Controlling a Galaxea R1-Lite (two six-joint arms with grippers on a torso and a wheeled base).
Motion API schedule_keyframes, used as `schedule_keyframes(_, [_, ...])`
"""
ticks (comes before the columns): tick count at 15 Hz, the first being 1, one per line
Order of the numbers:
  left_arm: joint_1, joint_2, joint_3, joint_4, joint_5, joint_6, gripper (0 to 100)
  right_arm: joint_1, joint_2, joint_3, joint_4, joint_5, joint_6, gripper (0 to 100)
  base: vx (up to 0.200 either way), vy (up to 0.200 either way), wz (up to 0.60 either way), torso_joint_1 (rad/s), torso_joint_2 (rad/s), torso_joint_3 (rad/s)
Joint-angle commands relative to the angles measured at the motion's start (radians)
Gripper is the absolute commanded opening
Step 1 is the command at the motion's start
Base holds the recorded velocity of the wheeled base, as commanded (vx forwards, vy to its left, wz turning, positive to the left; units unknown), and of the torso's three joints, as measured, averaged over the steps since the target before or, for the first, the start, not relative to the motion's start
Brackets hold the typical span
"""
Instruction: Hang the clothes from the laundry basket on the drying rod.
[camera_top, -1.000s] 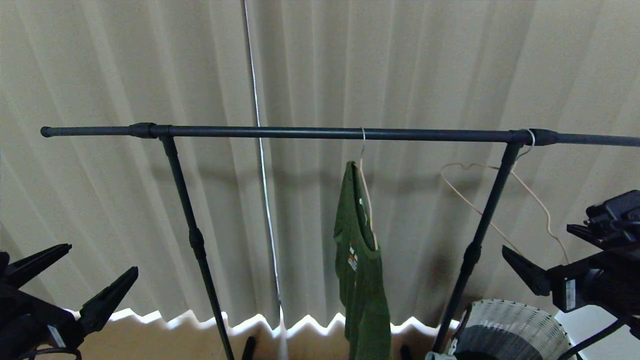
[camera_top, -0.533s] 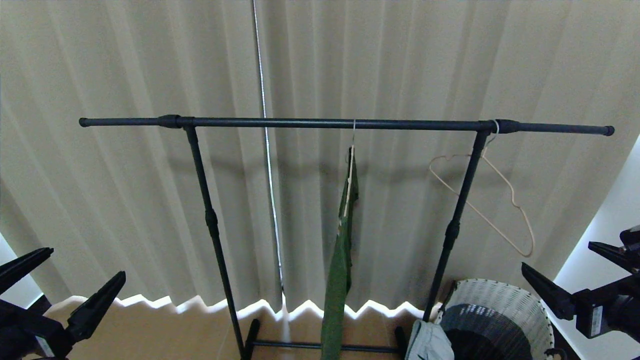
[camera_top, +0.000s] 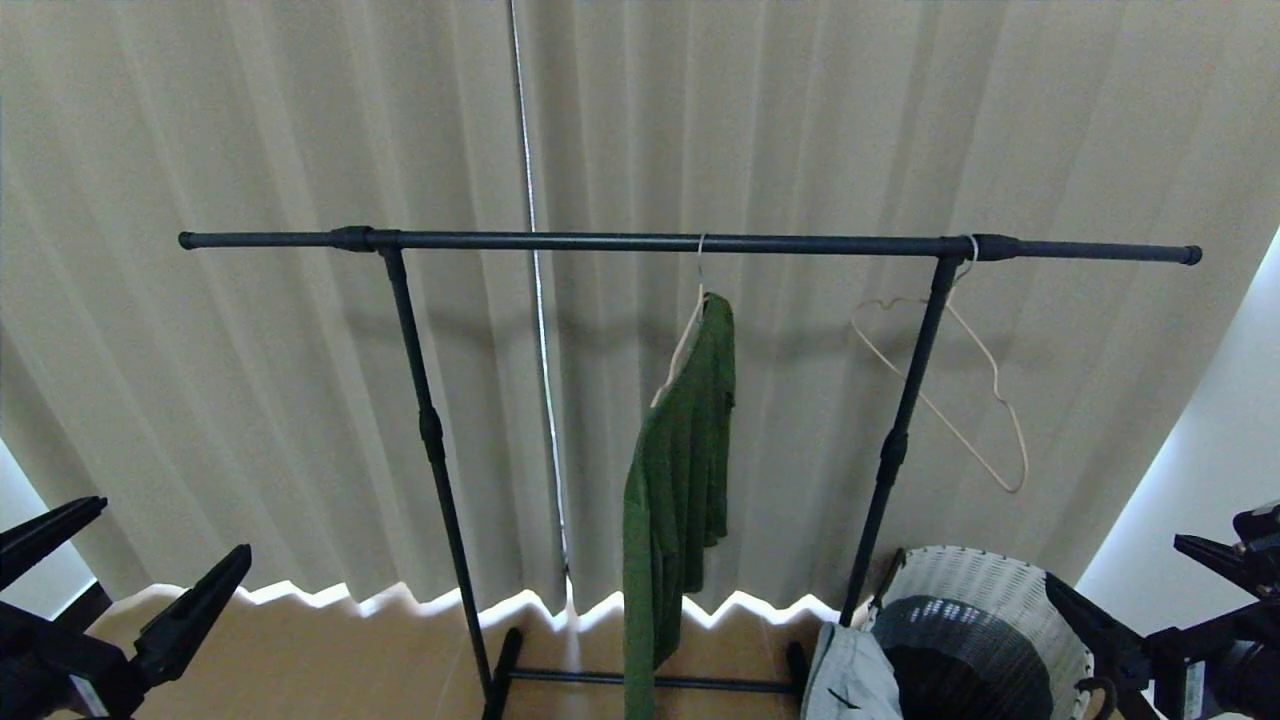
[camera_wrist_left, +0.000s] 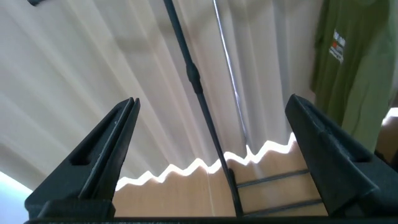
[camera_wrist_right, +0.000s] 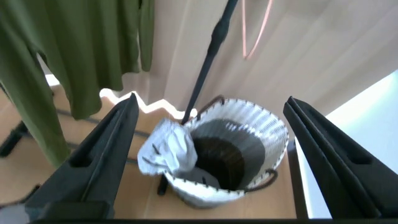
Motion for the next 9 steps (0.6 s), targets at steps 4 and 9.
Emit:
schedule_keyframes(4, [-0.007, 0.092, -0.018, 0.0, -0.003, -0.002, 100, 0.001, 0.028, 0.046, 0.002, 0.0, -0.003, 100, 0.0, 0.0, 0.0, 0.0, 0.0, 0.0])
schedule_keyframes(9, [-0.021, 0.1, -0.014, 0.0, -0.005, 0.001, 100, 0.001, 0.063, 0.059, -0.006, 0.0, -0.002, 100, 0.0, 0.0, 0.0, 0.0, 0.0, 0.0])
